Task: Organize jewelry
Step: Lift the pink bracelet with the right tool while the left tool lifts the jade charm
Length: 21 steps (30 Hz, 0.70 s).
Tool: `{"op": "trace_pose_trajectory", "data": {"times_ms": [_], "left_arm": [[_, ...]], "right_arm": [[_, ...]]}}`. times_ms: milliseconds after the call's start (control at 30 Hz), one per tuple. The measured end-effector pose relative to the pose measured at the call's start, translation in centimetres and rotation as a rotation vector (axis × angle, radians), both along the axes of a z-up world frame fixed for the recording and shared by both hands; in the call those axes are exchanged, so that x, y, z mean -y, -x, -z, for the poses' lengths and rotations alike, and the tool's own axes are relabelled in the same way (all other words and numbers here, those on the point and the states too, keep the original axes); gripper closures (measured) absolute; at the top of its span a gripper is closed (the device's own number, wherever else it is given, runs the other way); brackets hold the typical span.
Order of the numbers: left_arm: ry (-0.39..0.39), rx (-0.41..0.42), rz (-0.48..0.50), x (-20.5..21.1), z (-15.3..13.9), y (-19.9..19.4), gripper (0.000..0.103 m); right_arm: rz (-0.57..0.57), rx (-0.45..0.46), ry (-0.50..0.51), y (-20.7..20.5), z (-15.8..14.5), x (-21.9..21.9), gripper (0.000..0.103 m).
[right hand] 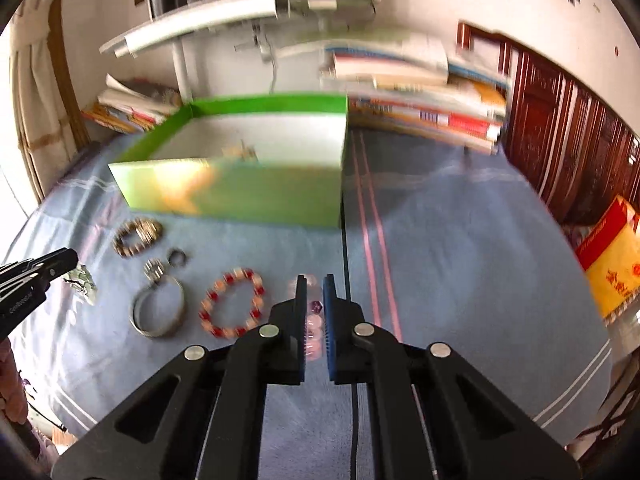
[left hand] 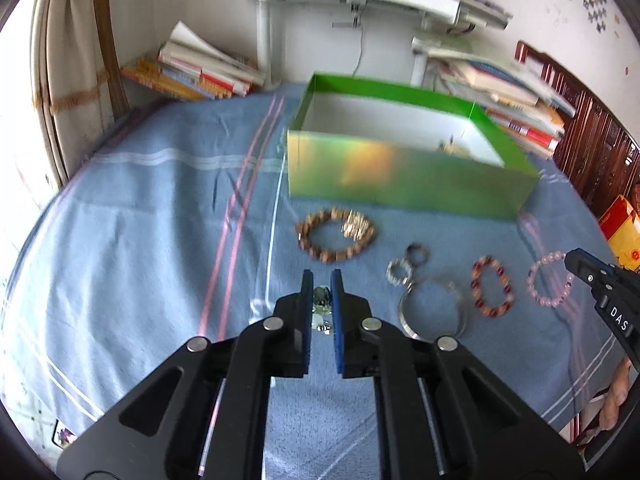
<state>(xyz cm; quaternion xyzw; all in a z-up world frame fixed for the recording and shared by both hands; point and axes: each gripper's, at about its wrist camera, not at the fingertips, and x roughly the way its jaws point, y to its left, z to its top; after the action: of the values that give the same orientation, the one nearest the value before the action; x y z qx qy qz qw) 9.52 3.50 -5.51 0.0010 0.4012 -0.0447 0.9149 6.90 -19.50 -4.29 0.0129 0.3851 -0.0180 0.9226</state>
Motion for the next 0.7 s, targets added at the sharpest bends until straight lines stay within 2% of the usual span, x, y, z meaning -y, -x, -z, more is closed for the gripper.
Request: {"op": "trace_pose_trajectory", "data": {"times_ms": [133,300,367,433,467,500,667,700], "left_arm": [[0.006,0.032,0.007,-0.1,-1.5,0.0,0.094],[0.007,0.032,-0.001,-0.4,-1.8,0.0,0.094],[0.012,0.02,-0.002,-0.6,-1.3,0.1,0.094],[0.015,-0.005,-0.002,-0.7,-0.4,0.1,0.094],[0.016,-0.018,-0.002,-0.7,0.0,0.0,0.094],[0.017,-0.027,-0.004,-0.7,0.4,0.0,0.094],[0.008,-0.065,-0.003,-0.4,1.9,-0.3,0.094],[0.006,-0.069,-0.003,-0.3,2.1,-0.3,0.094]], "right_arm": [[-0.014,0.05,0.01,0.1,-1.8,-0.5,0.099],[-0.005,0.056,-0.001,-0.2,-2.0,-0.1,0.099],[0.016,0.032,-0.011,-0.3,-1.3,0.6,0.098],[0.046,-0.02,-0.005,-0.7,0.2,1.5,0.088],[0.066,-0.058,0.002,-1.1,1.3,2.0,0.076],[0.076,-0.078,0.006,-1.3,2.0,2.2,0.07],[0.083,-0.154,0.024,-2.4,5.1,2.6,0.07],[0.077,-0.158,0.027,-2.4,5.4,2.5,0.077]]}}
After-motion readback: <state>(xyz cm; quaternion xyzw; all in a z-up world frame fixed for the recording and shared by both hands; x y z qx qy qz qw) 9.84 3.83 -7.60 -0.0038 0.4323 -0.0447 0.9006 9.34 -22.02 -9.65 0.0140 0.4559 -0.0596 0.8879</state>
